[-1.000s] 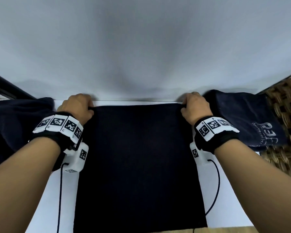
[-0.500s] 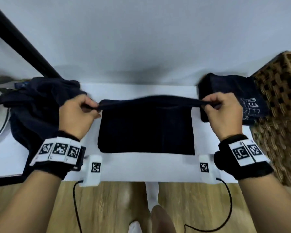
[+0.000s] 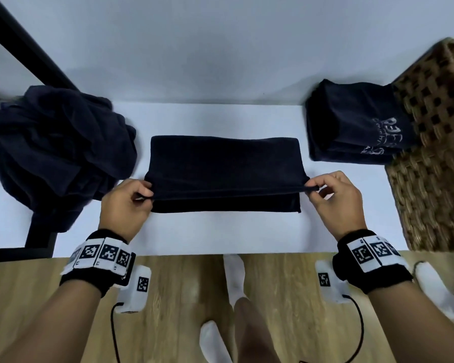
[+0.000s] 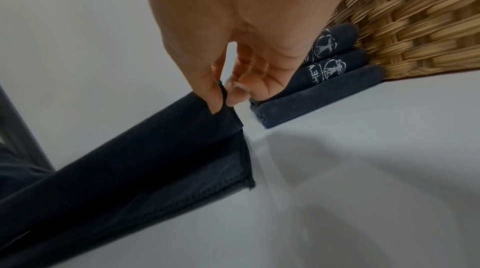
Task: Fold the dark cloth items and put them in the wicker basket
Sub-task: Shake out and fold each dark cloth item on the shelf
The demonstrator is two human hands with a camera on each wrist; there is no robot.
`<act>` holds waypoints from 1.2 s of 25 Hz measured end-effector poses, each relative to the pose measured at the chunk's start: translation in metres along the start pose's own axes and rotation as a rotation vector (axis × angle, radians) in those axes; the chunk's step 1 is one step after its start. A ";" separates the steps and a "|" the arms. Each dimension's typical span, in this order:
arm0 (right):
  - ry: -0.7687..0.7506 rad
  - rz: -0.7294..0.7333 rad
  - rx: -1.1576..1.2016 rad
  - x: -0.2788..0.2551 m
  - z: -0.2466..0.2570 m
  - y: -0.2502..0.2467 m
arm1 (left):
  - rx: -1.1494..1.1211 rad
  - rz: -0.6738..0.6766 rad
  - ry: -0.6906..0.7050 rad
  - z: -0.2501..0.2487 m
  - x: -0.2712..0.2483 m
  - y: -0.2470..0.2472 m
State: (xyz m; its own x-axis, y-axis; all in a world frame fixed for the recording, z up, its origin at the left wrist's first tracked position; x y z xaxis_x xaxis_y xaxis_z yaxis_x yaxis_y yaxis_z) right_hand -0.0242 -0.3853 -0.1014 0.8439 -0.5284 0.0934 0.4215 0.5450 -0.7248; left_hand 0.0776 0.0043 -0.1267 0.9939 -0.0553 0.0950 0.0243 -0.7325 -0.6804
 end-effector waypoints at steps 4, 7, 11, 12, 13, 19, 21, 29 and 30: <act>-0.039 0.154 -0.075 -0.016 -0.012 0.009 | 0.137 0.115 0.139 0.003 -0.010 0.003; -0.005 0.299 -0.160 -0.022 -0.014 0.013 | 0.299 0.186 0.143 -0.002 -0.014 0.000; -0.068 0.166 -0.124 -0.004 0.018 0.020 | 0.398 0.101 0.237 -0.025 -0.002 0.004; -0.104 0.162 -0.124 0.005 0.030 0.027 | 0.408 0.112 0.250 -0.032 0.003 0.012; -0.130 0.177 -0.157 0.016 0.041 0.037 | 0.435 0.171 0.220 -0.042 0.009 0.019; 0.107 0.468 -0.451 0.055 0.045 0.039 | 0.684 0.403 0.096 -0.051 0.021 0.041; 0.208 0.442 -0.363 0.039 0.030 0.025 | 0.664 0.388 0.097 -0.050 0.020 0.039; 0.259 0.245 -0.266 0.015 0.010 0.016 | 0.675 0.405 0.033 -0.054 0.024 0.041; 0.190 0.210 -0.253 0.023 0.022 0.018 | 0.664 0.393 0.039 -0.057 0.025 0.042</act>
State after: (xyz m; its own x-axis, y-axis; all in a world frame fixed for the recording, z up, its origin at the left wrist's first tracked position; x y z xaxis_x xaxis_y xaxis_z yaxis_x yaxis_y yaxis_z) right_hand 0.0099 -0.3734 -0.0976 0.8165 -0.5466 -0.1861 0.1304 0.4885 -0.8628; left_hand 0.0979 -0.0665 -0.1118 0.9385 -0.2602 -0.2268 -0.2585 -0.0943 -0.9614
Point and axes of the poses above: each hand's wrist, its own x-axis towards the middle knuckle, its own y-axis out of the palm, z = x × y, the point moved 1 cm from there along x, towards the middle knuckle, and after that the axes turned 7 degrees about -z, right-handed, at the moved point
